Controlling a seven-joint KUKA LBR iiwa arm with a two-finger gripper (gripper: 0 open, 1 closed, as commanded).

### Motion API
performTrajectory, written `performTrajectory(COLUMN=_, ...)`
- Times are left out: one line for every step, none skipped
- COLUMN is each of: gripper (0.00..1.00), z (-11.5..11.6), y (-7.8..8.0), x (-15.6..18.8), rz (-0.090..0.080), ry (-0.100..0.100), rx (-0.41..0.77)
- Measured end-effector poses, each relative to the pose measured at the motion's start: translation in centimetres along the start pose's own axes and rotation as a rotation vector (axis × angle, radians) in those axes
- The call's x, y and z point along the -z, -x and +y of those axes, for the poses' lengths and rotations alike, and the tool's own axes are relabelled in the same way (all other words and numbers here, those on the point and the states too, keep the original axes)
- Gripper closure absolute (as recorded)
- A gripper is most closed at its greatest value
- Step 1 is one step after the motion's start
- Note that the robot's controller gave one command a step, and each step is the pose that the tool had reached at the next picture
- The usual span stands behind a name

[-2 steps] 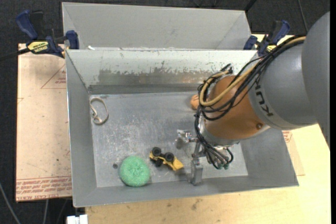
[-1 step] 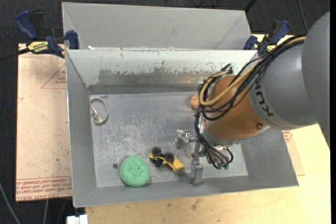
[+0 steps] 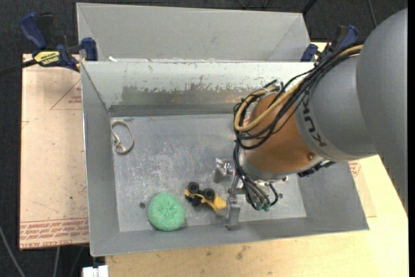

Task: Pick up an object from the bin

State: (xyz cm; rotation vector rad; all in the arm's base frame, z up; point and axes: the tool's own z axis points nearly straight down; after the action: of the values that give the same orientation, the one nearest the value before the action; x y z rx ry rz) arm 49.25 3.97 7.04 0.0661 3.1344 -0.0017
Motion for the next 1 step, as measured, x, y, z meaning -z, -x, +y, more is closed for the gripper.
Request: performTrajectory(gripper=1.00, z=5.13, y=0.49, x=0.49, rz=0.006, ry=0.002, rx=-0.072)
